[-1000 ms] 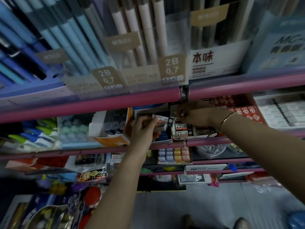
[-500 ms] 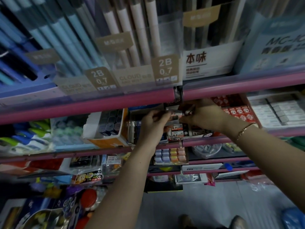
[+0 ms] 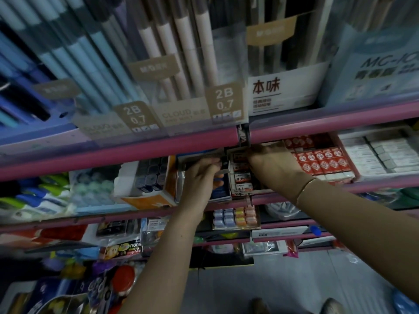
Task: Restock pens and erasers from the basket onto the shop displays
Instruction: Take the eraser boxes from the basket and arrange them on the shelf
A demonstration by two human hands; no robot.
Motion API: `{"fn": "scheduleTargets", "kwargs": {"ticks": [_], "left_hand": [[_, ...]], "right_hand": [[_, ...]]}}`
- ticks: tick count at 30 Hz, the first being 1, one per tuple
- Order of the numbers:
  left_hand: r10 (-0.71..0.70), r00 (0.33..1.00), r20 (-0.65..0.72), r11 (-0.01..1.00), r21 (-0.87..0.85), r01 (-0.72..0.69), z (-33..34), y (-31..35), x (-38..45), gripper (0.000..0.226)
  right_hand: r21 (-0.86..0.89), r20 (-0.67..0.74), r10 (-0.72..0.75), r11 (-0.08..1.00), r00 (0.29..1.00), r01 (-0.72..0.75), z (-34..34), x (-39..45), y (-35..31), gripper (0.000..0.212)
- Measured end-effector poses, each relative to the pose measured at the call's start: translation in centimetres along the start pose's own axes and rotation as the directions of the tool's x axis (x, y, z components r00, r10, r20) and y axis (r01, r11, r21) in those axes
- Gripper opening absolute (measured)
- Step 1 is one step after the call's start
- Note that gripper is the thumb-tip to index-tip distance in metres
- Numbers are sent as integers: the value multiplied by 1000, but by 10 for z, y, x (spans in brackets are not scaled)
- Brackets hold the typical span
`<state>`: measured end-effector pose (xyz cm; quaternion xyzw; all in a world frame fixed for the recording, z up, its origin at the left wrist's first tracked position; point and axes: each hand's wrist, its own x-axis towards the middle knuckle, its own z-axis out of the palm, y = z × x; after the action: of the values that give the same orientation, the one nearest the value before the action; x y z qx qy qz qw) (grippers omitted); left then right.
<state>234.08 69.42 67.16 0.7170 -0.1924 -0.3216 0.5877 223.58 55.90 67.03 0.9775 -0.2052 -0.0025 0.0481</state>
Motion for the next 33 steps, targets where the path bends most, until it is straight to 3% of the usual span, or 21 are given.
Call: {"fn": "scheduleTargets", "kwargs": {"ticks": [10,15,17,19,22,25,28,33], "left_hand": [[51,998,31,989,139,-55,0,-6,-14,15],[17,995,-97,971,238,6,5,6,-11,16],[87,990,-113,957,287,-51,2,10,-7,20],[232,973,2,846,494,-202,2,17,-5,25],[376,884,276,478,760,-441,16,25,0,13],[298,832,467,159,836,-526,34,24,9,37],[182,870,459,11,883,-468,49,21,10,43],[172,911,374,-45,927,-372,62,18,7,38]], "right_hand": [[42,-42,103,994,994,-101,7,7,-2,36],[291,29,190,938,981,-190,-6,5,5,30],[385,68,210,896,975,-220,-17,-6,16,28],[434,136,189,871,973,-230,-25,-23,26,26],[465,304,111,849,946,-249,-30,-54,31,29],[426,338,84,874,938,-232,-25,-72,27,44],[403,267,91,894,960,-197,-20,-79,26,42],[381,159,-1,922,987,-61,-16,-83,24,36]]}}
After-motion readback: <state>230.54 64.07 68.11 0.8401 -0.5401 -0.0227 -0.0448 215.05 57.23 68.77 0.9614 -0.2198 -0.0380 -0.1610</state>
